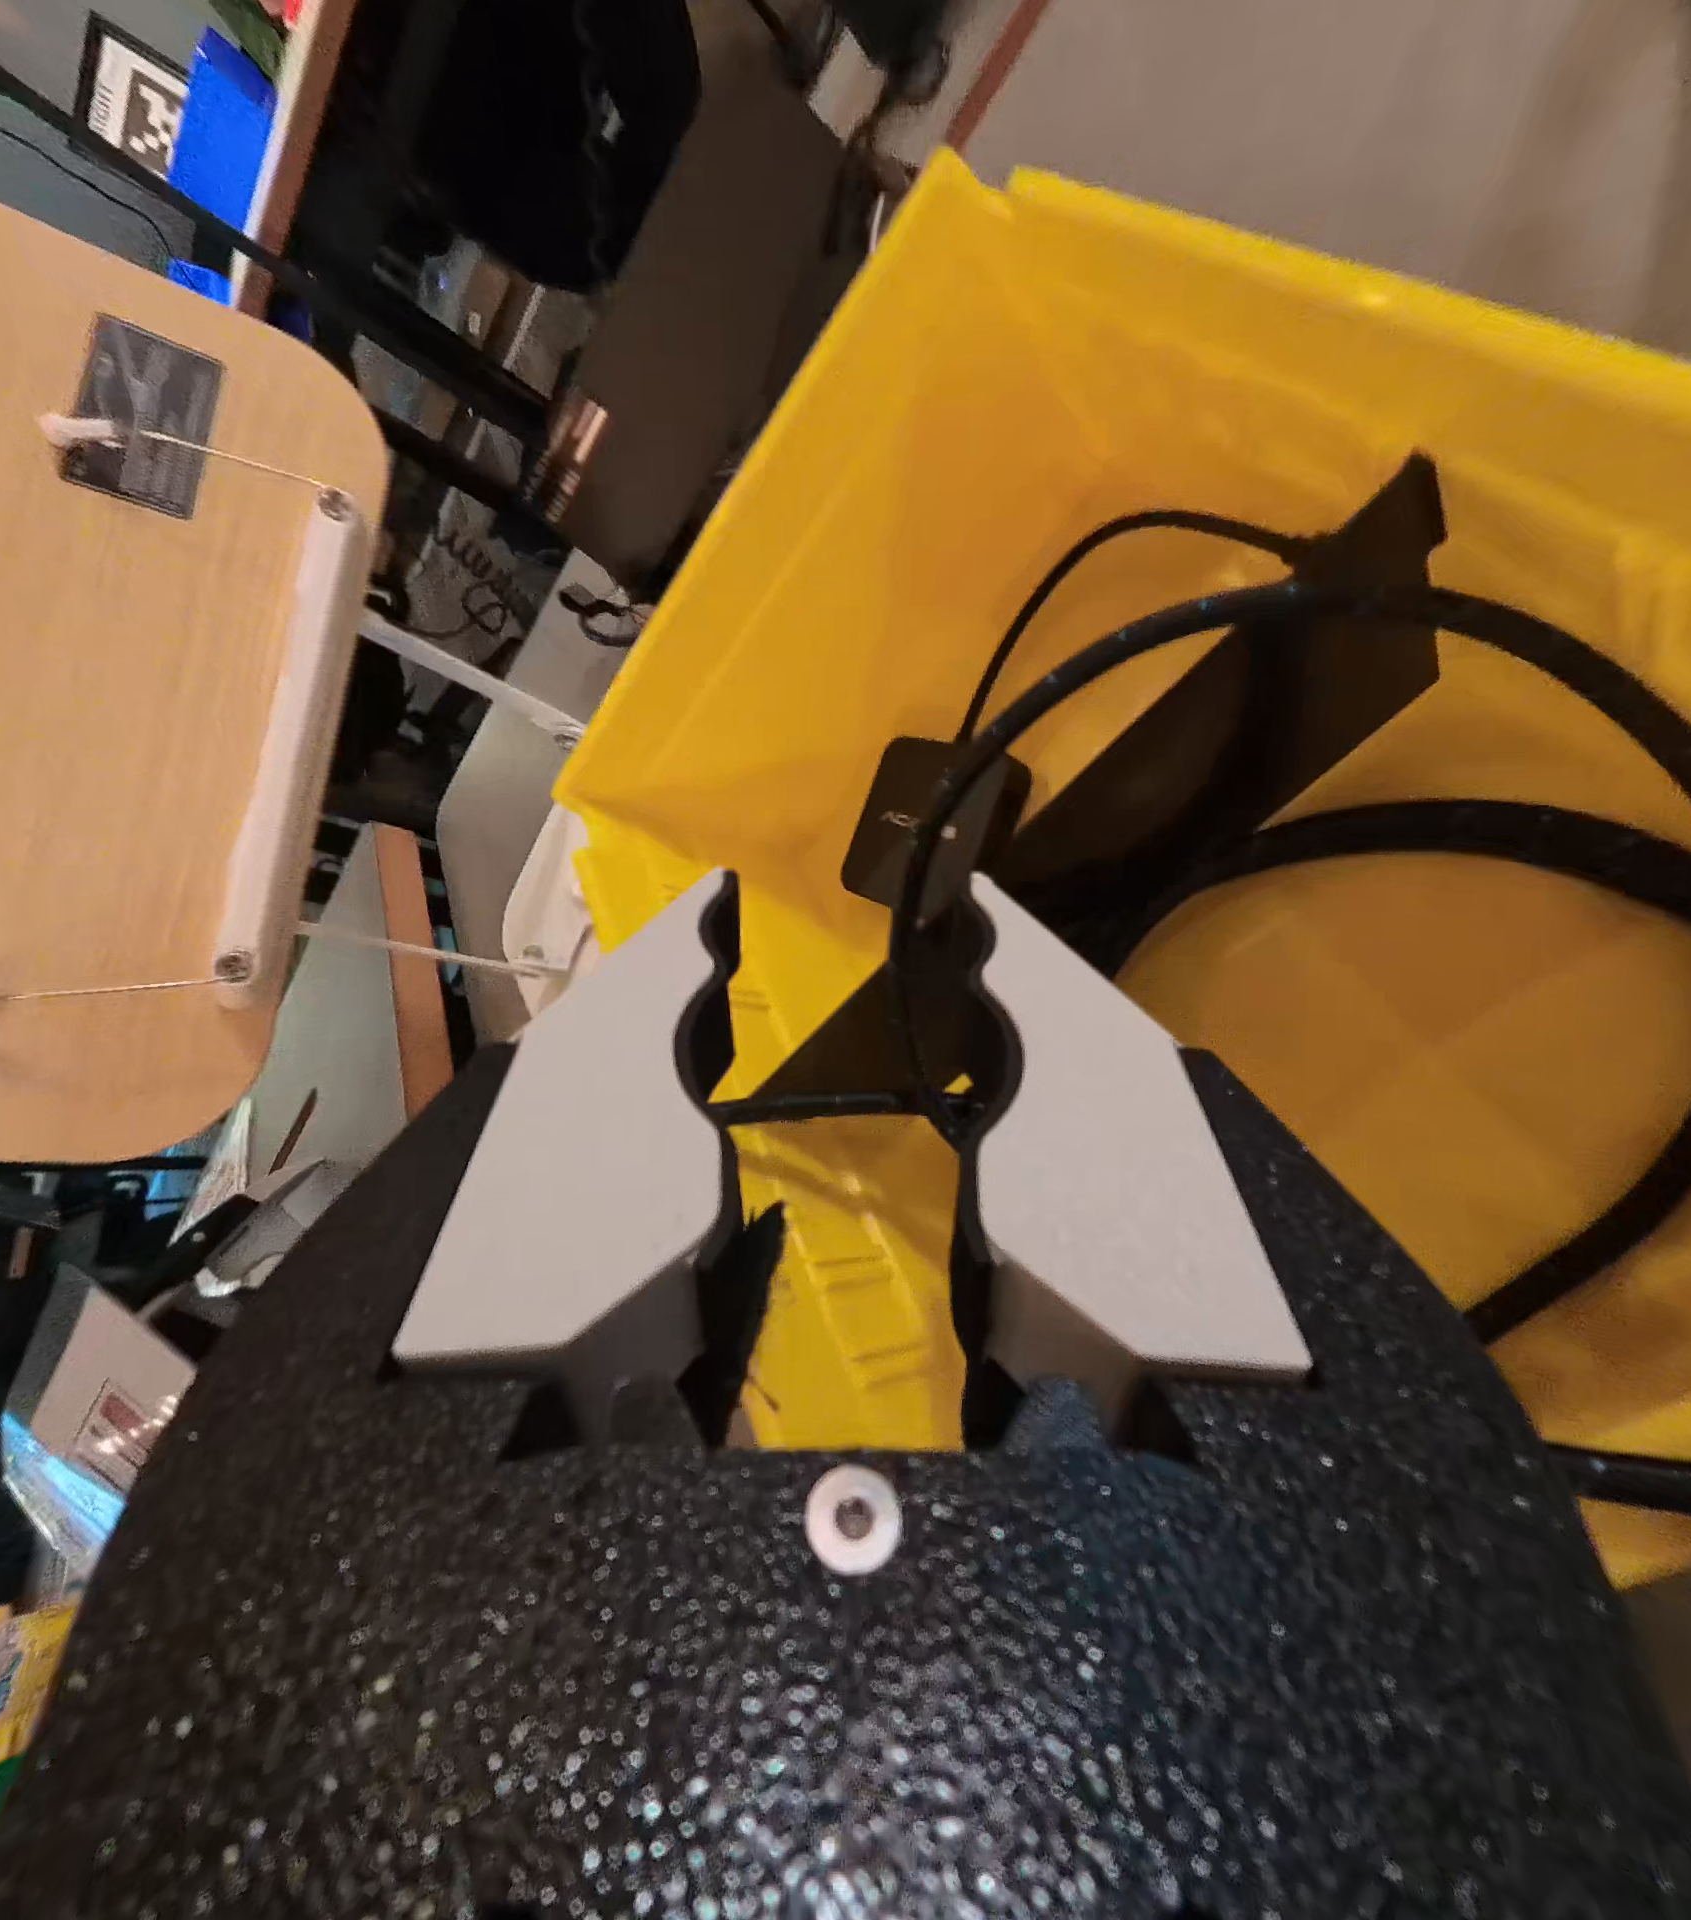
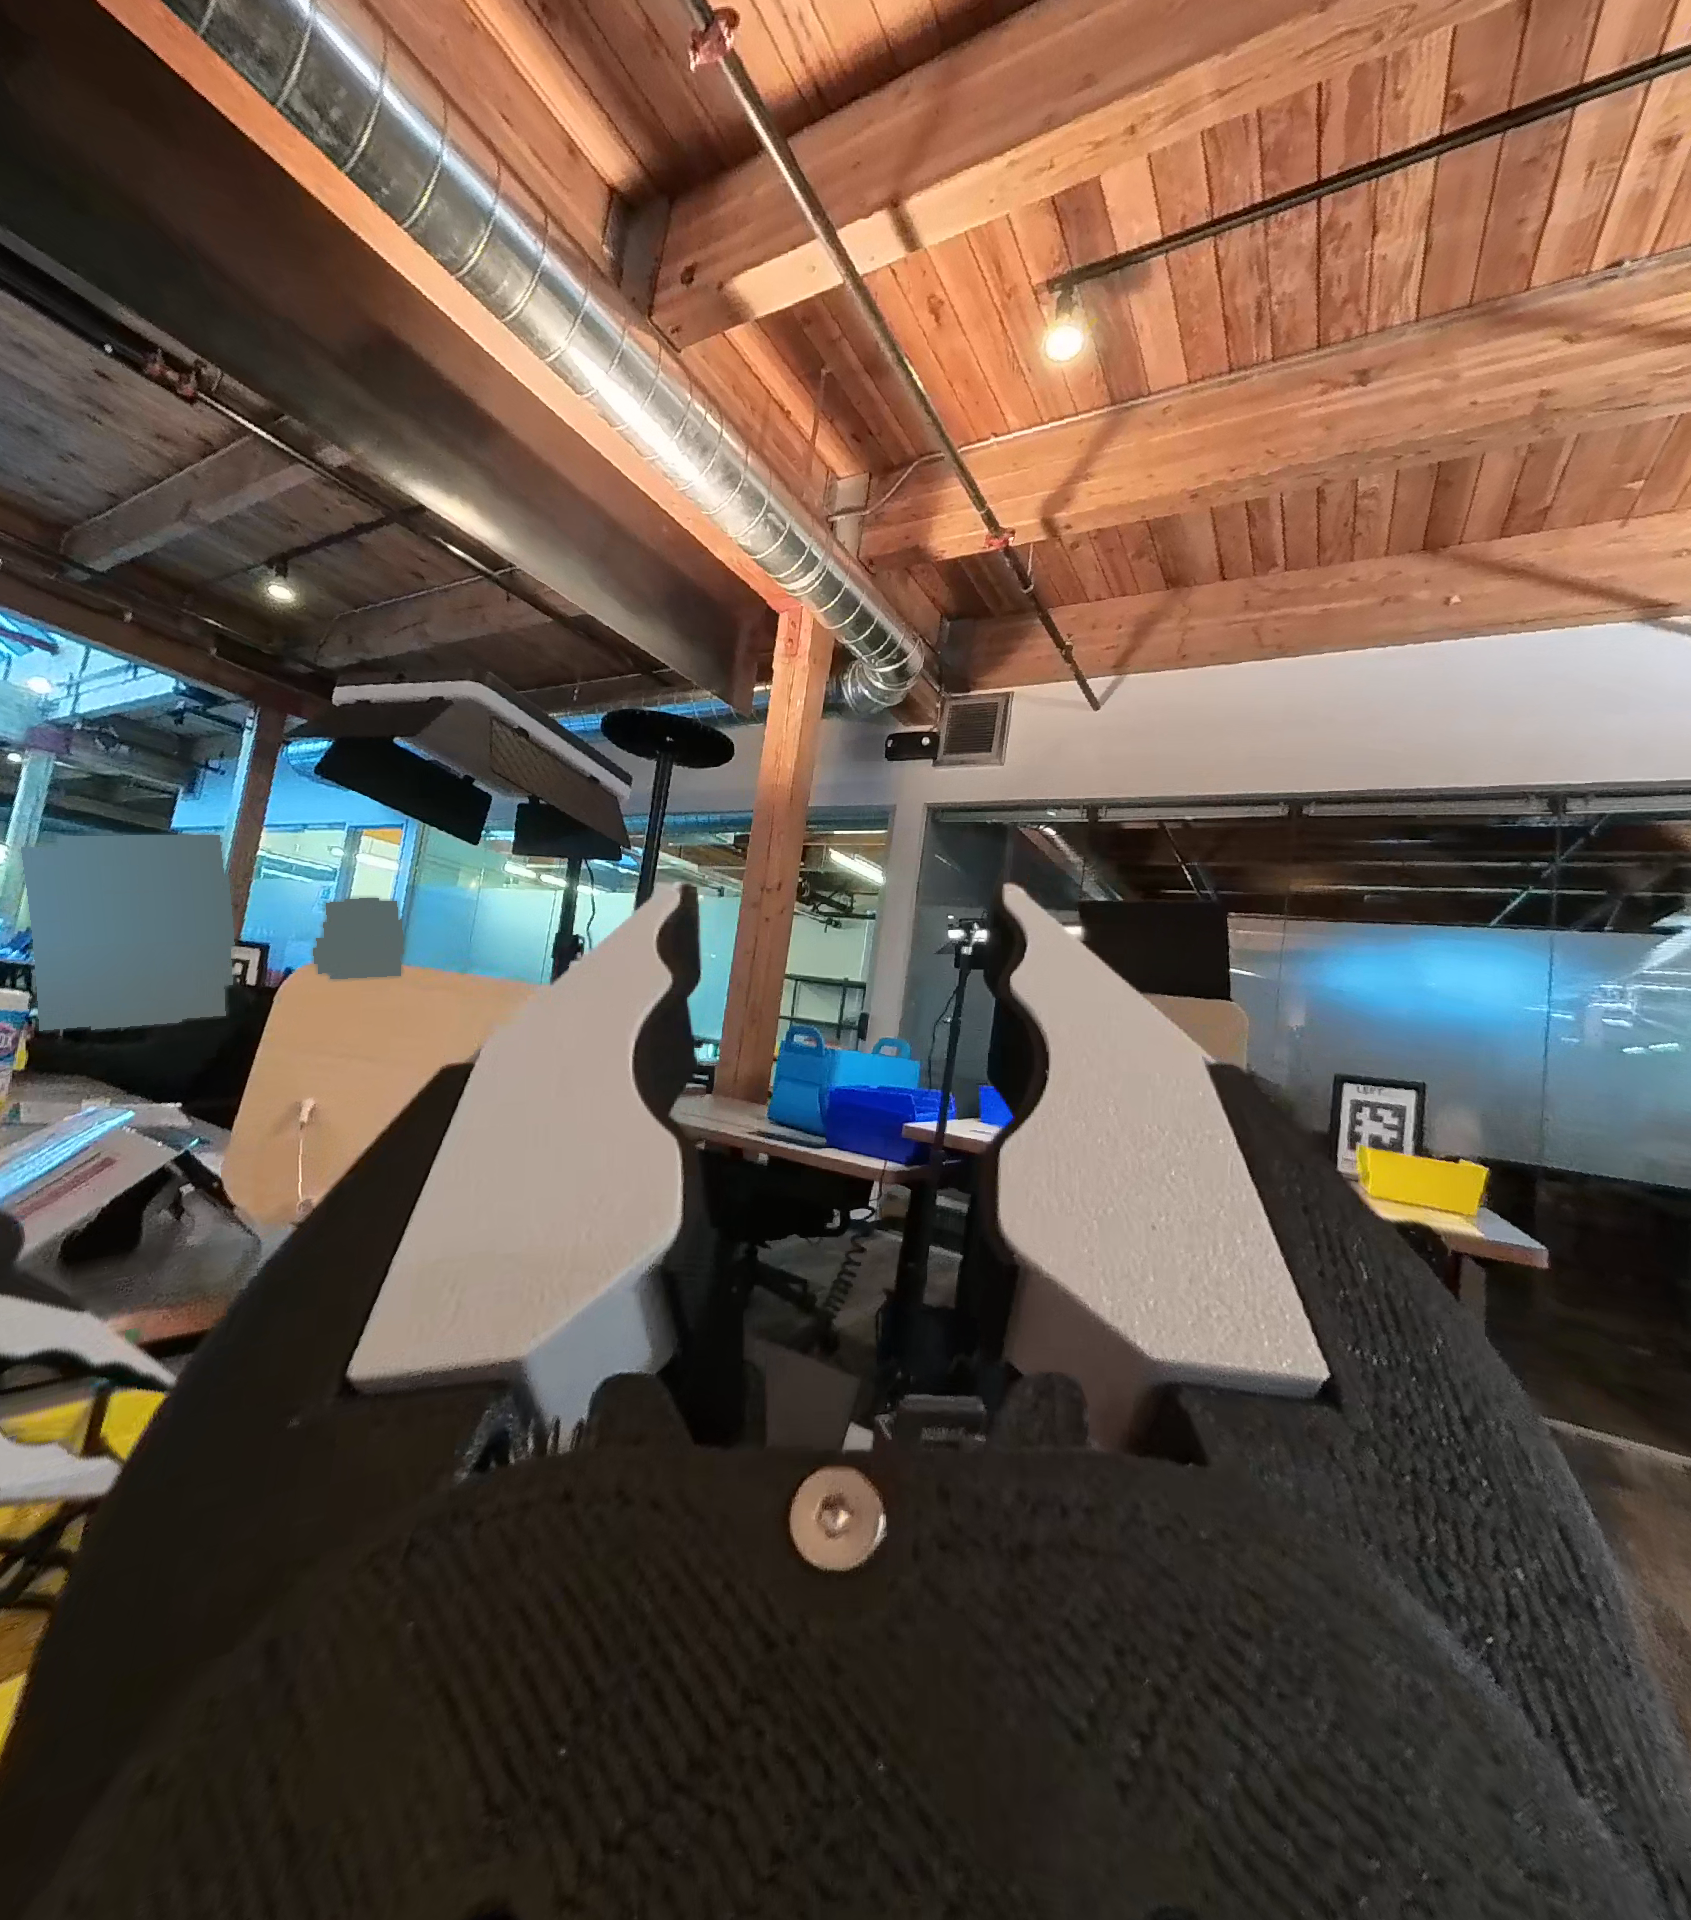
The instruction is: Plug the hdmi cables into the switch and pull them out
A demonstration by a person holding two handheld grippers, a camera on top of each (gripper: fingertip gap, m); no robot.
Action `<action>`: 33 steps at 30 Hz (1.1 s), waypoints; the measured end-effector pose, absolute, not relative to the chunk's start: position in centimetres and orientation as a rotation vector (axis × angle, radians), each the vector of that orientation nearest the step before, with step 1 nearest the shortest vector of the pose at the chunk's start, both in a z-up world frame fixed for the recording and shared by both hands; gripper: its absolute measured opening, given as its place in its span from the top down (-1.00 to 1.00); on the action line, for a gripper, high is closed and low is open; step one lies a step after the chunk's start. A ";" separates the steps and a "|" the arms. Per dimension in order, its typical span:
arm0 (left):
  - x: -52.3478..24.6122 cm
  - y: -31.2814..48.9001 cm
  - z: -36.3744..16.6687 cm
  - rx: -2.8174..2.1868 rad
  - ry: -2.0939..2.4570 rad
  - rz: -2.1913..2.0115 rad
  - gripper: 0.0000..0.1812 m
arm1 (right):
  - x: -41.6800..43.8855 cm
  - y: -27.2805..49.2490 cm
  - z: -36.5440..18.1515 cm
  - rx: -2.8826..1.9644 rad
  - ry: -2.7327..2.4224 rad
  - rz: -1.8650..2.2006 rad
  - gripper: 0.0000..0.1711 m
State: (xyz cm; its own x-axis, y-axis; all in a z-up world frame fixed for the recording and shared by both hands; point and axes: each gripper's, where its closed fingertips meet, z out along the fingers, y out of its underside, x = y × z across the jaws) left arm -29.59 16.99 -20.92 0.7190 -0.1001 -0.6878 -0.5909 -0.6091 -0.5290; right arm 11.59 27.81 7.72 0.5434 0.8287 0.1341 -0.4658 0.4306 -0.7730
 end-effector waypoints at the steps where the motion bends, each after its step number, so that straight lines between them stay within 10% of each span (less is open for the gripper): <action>1: -29.6 17.2 -21.6 -2.141 0.528 0.800 0.57 | 11.3 27.8 7.7 -0.757 -0.563 0.858 0.36; 33: -29.8 18.9 -19.2 -2.118 0.532 0.769 0.94 | 10.4 27.6 7.4 -0.770 -0.597 0.878 0.37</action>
